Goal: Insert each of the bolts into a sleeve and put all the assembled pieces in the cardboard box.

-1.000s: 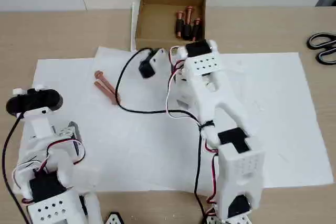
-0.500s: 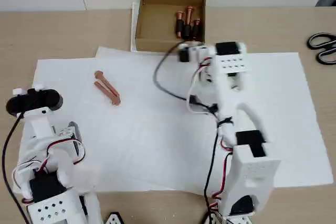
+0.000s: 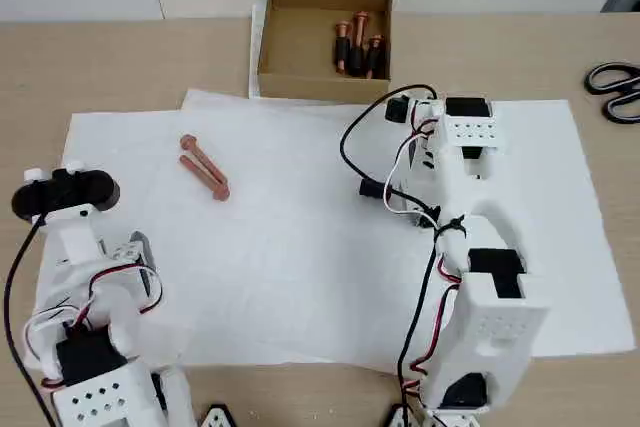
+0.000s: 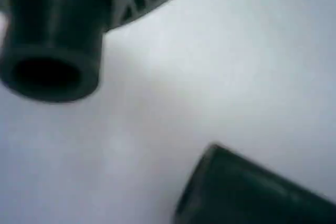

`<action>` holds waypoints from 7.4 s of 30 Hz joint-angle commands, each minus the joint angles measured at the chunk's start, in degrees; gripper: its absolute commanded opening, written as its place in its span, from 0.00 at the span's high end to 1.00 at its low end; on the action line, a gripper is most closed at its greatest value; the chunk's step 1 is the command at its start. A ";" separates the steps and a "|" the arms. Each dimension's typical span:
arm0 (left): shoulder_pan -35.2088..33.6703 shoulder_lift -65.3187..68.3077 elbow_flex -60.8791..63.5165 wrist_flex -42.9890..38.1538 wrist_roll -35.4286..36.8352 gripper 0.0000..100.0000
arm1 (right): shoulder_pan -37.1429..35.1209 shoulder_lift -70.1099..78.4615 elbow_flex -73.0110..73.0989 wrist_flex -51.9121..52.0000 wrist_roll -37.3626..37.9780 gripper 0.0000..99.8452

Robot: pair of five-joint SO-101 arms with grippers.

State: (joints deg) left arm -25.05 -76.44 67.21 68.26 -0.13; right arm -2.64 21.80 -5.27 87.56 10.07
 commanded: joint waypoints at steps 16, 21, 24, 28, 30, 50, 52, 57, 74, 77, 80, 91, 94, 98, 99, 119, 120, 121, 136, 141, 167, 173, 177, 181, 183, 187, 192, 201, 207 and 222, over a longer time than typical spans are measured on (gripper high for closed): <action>0.00 -0.26 -0.22 0.09 -0.44 0.85 | -2.51 -4.00 -0.09 -0.31 -0.44 0.83; 0.00 -0.26 -0.22 0.09 -0.44 0.85 | -2.59 -4.00 -0.09 -0.31 -0.26 0.82; 0.00 -0.26 -0.22 0.09 -0.44 0.85 | -2.59 -3.65 -0.09 -0.84 -0.18 0.82; 0.00 -0.26 -0.22 0.09 -0.44 0.85 | -2.59 -3.47 0.26 -3.38 -0.35 0.82; 0.00 -0.26 -0.22 0.09 -0.44 0.85 | -2.59 -3.47 0.26 -4.18 -0.35 0.82; 0.00 -0.26 -0.22 0.09 -0.44 0.85 | -2.59 7.69 0.26 -6.02 -0.35 0.89; 0.00 -0.26 -0.22 0.09 -0.44 0.85 | -2.59 7.34 0.18 -6.02 0.00 0.89; 0.00 -0.09 -1.36 1.76 -2.37 0.85 | -2.24 5.05 -1.85 -2.86 0.18 0.98; 0.18 28.57 -33.19 10.55 -1.41 0.85 | -2.07 -12.18 -5.36 6.90 2.99 1.00; 3.08 40.70 -42.24 10.55 4.66 0.85 | -2.07 -12.70 -5.27 6.90 2.90 1.00; 9.23 52.13 -49.54 10.37 12.66 0.85 | -2.07 -12.62 -5.27 6.99 2.64 1.00; 21.89 80.35 -62.11 1.14 30.51 0.88 | -2.07 -12.70 -5.27 7.69 2.55 1.00; 21.89 85.27 -62.11 -5.19 38.86 0.92 | -2.07 -12.62 -5.19 7.69 2.55 1.00; 21.98 90.11 -62.37 -11.78 44.66 0.92 | -2.07 -12.44 -5.19 7.69 2.55 1.00; 21.98 90.99 -62.37 -12.66 44.66 0.92 | -2.07 -12.35 -5.19 7.69 2.55 1.00; 17.76 94.07 -62.29 -19.87 44.66 0.92 | -2.15 -12.26 -3.25 7.16 2.55 0.99; 17.49 94.07 -62.29 -19.87 44.66 0.92 | -2.15 -12.26 -2.64 7.08 2.46 0.99; 17.41 94.07 -62.29 -19.87 44.66 0.92 | -2.15 -12.26 -2.20 6.99 2.46 0.99; 17.49 99.87 -62.37 -22.24 44.66 0.92 | -2.15 -12.70 -0.97 6.46 2.46 0.99; 17.58 100.31 -62.99 -22.33 44.66 0.92 | -2.15 -12.70 -0.97 6.64 2.46 0.99; 18.02 100.92 -62.90 -21.89 44.75 0.99 | -2.15 -12.70 -0.97 6.73 2.46 0.99; 18.73 100.31 -62.99 -21.89 44.75 0.99 | -2.15 -12.70 -0.97 6.73 2.46 0.99; 21.89 100.31 -65.36 -20.04 44.84 0.99 | -2.15 -12.70 -0.97 6.64 2.46 0.99; 25.14 100.31 -72.57 -11.08 44.84 0.99 | -2.15 -12.70 -0.97 6.64 2.64 0.99; 26.37 100.31 -77.58 -5.19 44.75 0.99 | -2.15 -12.70 -0.97 6.64 2.64 0.99; 27.96 100.31 -88.66 8.97 44.57 0.99 | -2.15 -12.70 -1.14 6.64 2.64 0.99; 27.34 100.75 -103.43 29.10 28.48 0.99 | -2.15 -12.79 -1.23 6.64 2.81 0.99; 27.08 100.31 -95.34 32.26 -2.11 0.99 | -2.07 -12.79 -1.23 6.81 2.81 0.99; 33.93 100.75 -86.64 29.98 -4.13 0.99 | -2.07 -12.79 -1.23 6.81 2.64 0.99; 37.10 100.84 -73.63 18.37 -2.73 0.90 | -2.07 -12.79 -1.14 6.81 2.55 0.99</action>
State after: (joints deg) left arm 11.69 25.10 -7.25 88.40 -3.03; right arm -5.01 12.75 -6.07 94.33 12.53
